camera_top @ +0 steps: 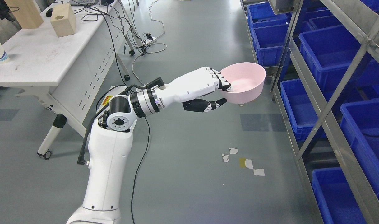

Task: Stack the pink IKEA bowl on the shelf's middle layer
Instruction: 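Carry the pink bowl in the left hand while turning to the other shelf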

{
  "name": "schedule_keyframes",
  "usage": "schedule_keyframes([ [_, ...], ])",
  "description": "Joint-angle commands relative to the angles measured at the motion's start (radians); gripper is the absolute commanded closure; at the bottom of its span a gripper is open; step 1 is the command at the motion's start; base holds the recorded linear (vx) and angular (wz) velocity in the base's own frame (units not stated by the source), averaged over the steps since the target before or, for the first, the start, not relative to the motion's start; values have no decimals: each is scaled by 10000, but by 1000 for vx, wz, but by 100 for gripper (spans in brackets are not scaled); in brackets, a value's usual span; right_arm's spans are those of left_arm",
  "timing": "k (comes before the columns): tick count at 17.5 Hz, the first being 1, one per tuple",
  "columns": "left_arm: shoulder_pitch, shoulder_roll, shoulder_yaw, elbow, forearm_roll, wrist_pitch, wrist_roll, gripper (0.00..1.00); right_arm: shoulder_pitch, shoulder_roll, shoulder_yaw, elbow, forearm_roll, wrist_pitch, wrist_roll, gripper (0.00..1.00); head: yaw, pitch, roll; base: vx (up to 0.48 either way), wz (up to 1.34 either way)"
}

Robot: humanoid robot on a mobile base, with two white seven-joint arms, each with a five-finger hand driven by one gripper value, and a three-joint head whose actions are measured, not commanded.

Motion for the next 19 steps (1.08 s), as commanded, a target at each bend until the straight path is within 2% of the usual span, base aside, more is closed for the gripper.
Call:
schedule_keyframes([
  [1,-64,175,41,-89,0,8,7,99,215,-175,0,-174,0,-9,1,0,0,0,0,235,-27],
  [15,-416,175,-81,-89,30,8,22,99,215,-175,0,-174,0,-9,1,0,0,1,0,280,27],
  [19,-1013,175,-127,-58,30,8,251,99,215,-175,0,-174,0,-9,1,0,0,1,0,225,96],
])
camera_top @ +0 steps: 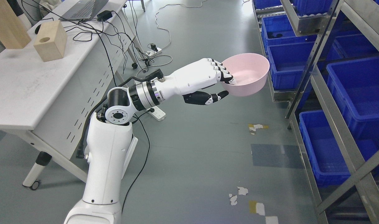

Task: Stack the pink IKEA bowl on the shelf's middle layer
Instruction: 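Carry the pink bowl in the left hand while turning to the other shelf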

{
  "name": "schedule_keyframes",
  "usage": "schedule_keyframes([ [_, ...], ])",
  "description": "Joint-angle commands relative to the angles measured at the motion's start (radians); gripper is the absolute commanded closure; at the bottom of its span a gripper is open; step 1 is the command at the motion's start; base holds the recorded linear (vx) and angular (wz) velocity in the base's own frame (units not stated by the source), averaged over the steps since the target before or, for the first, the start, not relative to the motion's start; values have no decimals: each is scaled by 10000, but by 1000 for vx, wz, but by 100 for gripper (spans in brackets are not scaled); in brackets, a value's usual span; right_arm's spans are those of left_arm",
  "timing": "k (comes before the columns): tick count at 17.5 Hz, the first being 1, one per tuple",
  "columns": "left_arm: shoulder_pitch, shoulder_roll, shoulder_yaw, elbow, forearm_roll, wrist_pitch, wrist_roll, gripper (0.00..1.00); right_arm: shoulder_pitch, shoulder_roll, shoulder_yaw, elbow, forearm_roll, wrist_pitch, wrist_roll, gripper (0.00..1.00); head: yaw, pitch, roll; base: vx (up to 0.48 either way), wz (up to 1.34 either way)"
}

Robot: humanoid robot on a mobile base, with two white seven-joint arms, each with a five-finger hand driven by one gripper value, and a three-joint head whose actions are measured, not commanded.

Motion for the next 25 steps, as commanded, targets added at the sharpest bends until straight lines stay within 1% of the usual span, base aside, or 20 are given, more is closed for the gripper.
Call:
schedule_keyframes([
  [1,-586,175,-227,44,-1,10,253,99,213,-175,0,-174,0,-7,1,0,0,0,0,239,87],
  [9,-694,175,-932,90,15,10,285,99,213,-175,0,-174,0,-7,1,0,0,0,0,219,18],
  [12,-1107,175,-1454,197,15,10,315,98,213,-175,0,-174,0,-7,1,0,0,0,0,113,-21],
  [16,-1629,175,-1532,488,15,72,315,98,213,-175,0,-174,0,-7,1,0,0,0,0,20,-208],
  [22,-1753,175,-2252,596,15,56,315,98,213,-175,0,-174,0,-7,1,0,0,0,0,19,-646],
  [25,-2042,175,-2131,596,-16,41,315,98,213,-175,0,-174,0,-7,1,0,0,0,0,33,-1166],
])
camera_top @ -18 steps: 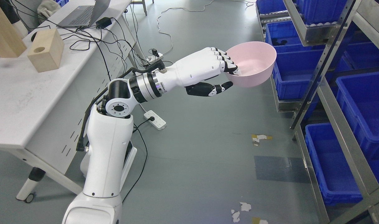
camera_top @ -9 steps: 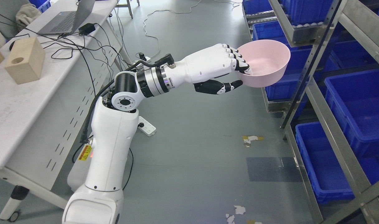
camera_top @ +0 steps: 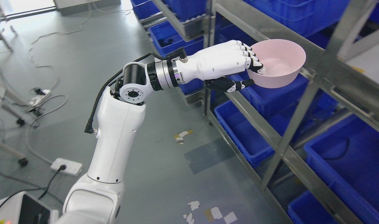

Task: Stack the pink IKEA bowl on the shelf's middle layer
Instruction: 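Carry the pink bowl in the left hand while turning to the other shelf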

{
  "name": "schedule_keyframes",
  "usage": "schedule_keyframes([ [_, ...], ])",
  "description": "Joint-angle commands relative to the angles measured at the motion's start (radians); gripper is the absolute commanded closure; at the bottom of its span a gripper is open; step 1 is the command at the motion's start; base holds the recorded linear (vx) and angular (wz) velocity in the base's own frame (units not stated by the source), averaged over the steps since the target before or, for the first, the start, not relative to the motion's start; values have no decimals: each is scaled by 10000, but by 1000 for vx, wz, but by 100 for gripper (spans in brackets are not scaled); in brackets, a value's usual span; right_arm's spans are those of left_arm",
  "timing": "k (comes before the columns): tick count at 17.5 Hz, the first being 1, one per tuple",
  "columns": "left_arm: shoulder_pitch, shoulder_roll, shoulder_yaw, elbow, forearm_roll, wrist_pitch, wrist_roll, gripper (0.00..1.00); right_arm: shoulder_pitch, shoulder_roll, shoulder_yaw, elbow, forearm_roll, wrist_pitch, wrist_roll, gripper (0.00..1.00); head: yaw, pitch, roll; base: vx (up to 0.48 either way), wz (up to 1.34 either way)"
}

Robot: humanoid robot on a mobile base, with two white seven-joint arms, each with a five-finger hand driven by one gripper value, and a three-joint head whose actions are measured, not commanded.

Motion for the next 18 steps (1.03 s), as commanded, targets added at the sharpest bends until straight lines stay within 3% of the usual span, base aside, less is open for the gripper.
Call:
schedule_keyframes([
  [1,-744,175,-346,173,-38,-29,1,98,212,-175,0,-175,0,1,-3,0,0,0,0,24,-1191],
  [5,-2279,175,957,1320,-1123,-14,-136,98,212,-175,0,-175,0,1,-3,0,0,0,0,9,-1184],
  [10,-2972,175,1175,3086,-2903,322,-152,98,212,-175,0,-175,0,1,-3,0,0,0,0,3,-1147],
  [13,-2972,229,1450,3088,-3917,783,-137,98,212,-175,0,-175,0,1,-3,0,0,-2,0,5,-1001],
  [18,-2819,1226,2138,2813,-4042,891,-152,98,212,-175,0,-175,0,1,-3,0,0,-3,0,16,-666],
])
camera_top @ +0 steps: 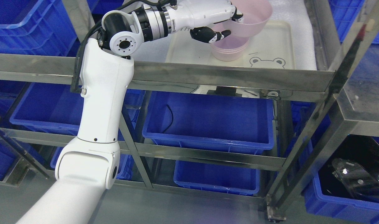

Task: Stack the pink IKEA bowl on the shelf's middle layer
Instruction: 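Lower the pink bowl onto the stacked pink bowls on the tray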

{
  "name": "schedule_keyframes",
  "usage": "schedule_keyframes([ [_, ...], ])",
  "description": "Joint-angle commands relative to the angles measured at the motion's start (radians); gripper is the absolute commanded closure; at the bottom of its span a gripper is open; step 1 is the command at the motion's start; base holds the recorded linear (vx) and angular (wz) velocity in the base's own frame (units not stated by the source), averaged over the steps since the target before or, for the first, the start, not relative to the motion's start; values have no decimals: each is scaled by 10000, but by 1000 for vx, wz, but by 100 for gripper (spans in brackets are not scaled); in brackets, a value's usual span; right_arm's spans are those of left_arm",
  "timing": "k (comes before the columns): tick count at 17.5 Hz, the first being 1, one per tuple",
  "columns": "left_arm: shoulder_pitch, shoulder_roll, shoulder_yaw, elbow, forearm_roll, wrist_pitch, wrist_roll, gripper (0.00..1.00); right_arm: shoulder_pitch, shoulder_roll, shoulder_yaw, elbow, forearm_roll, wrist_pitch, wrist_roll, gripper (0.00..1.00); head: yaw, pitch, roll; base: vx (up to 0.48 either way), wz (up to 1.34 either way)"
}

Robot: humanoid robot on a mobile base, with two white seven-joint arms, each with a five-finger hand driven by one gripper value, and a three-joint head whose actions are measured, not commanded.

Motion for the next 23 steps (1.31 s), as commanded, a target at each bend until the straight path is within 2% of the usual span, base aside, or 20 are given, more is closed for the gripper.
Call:
schedule_keyframes([
  [1,25,988,1455,530,-576,18,-4,98,212,-175,0,-175,0,2,-1,0,0,0,0,14,-438],
  [4,515,835,1766,-23,-163,-44,-35,97,212,-175,0,-175,0,2,-1,0,0,0,0,7,-99],
  [8,579,-80,1139,359,-222,-59,26,97,212,-175,0,-175,0,2,-1,0,0,0,0,3,85],
  [13,-218,-80,-27,1646,-681,-29,180,97,212,-175,0,-175,0,2,-1,0,0,0,0,-3,-16],
  [23,-358,-80,-152,2155,-1081,-28,211,95,212,-175,0,-175,0,2,-1,0,0,-1,0,1,2],
])
